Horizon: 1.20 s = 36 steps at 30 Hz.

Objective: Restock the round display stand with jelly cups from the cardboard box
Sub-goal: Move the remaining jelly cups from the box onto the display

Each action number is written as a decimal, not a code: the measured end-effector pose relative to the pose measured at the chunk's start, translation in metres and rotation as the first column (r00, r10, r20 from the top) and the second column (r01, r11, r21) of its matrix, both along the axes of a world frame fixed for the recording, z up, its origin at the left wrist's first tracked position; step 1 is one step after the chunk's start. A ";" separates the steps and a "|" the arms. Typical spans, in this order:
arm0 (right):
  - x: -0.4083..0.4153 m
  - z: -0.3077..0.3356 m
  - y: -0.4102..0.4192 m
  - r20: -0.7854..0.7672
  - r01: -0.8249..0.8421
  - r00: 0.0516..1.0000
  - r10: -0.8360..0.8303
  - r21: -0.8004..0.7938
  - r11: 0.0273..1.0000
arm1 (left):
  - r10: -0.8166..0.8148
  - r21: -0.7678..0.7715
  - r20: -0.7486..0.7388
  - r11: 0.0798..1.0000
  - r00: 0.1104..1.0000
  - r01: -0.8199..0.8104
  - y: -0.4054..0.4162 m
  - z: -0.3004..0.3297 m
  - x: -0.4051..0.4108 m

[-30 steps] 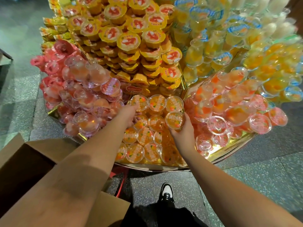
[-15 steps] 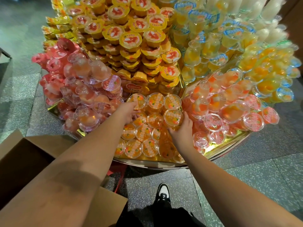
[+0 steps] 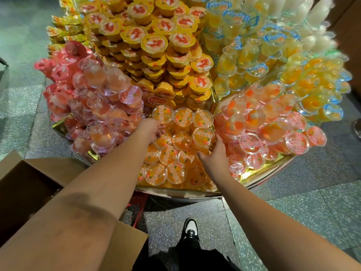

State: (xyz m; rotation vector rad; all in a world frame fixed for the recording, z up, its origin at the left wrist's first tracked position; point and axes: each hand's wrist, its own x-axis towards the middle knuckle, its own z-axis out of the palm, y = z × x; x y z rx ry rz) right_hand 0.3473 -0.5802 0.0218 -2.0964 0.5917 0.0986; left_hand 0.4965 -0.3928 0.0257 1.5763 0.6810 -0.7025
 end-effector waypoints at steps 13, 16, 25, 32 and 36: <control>-0.001 0.007 -0.004 -0.036 -0.023 0.999 0.024 0.023 0.999 | 0.017 -0.016 -0.010 1.000 1.000 -0.017 0.002 -0.002 -0.003; -0.004 0.009 -0.003 -0.047 -0.021 0.999 0.022 0.013 1.000 | 0.023 -0.014 0.009 1.000 1.000 -0.023 0.004 0.003 -0.008; -0.008 0.043 0.010 -0.008 0.000 1.000 -0.001 -0.119 0.993 | 0.022 -0.066 0.022 0.998 1.000 -0.020 0.024 0.029 -0.043; 0.016 0.086 0.119 0.128 -0.384 0.905 0.405 -0.159 0.909 | 0.060 -0.021 0.224 0.998 0.973 -0.057 0.142 0.058 -0.137; 0.016 0.082 0.234 0.066 -0.732 0.646 0.761 -0.229 0.641 | 0.246 0.201 0.232 0.934 0.941 -0.294 0.250 0.046 -0.218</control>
